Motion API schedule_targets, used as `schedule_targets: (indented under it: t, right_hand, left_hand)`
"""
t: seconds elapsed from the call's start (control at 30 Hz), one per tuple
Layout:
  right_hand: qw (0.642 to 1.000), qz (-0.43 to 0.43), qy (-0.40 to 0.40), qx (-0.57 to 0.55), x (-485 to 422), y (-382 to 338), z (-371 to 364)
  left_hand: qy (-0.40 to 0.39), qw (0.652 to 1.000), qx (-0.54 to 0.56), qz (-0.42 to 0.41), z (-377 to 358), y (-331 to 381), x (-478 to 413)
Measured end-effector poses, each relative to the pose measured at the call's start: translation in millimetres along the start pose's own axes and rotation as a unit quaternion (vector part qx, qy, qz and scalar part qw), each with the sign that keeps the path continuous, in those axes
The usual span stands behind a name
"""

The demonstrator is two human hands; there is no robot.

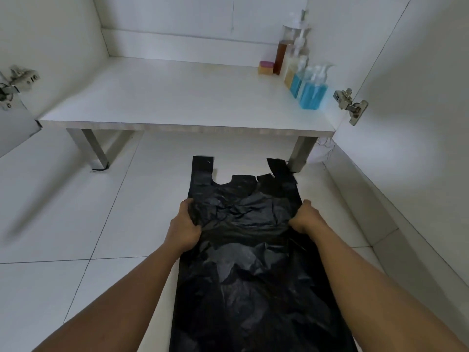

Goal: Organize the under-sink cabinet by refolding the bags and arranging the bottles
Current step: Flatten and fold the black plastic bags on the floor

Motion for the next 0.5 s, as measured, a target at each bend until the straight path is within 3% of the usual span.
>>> schedule_targets:
  t: [0.13, 0.3, 0.5]
  right_hand:
    - [0.973, 0.143, 0.105, -0.145, 9, -19, 16]
    - [0.997, 0.069, 0.037, -0.008, -2, 10, -4]
    - [0.995, 0.022, 0.059, 0.078, -8, 22, 1]
  left_hand:
    - [0.041, 0.996, -0.064, -0.053, 1, 7, -7]
    - [0.005, 0.994, -0.108, -0.011, -9, -3, -13]
    - [0.012, 0.989, -0.138, -0.044, -12, 8, -13]
Point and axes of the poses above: each hand's wrist, its own x-axis away from the middle knuckle, its own z-axis out of the back of the hand, y = z × x, the point moved 7 cm from there along -x, towards the middle knuckle, and after that the axes turned 7 degrees about y, right-handed, at the moved point
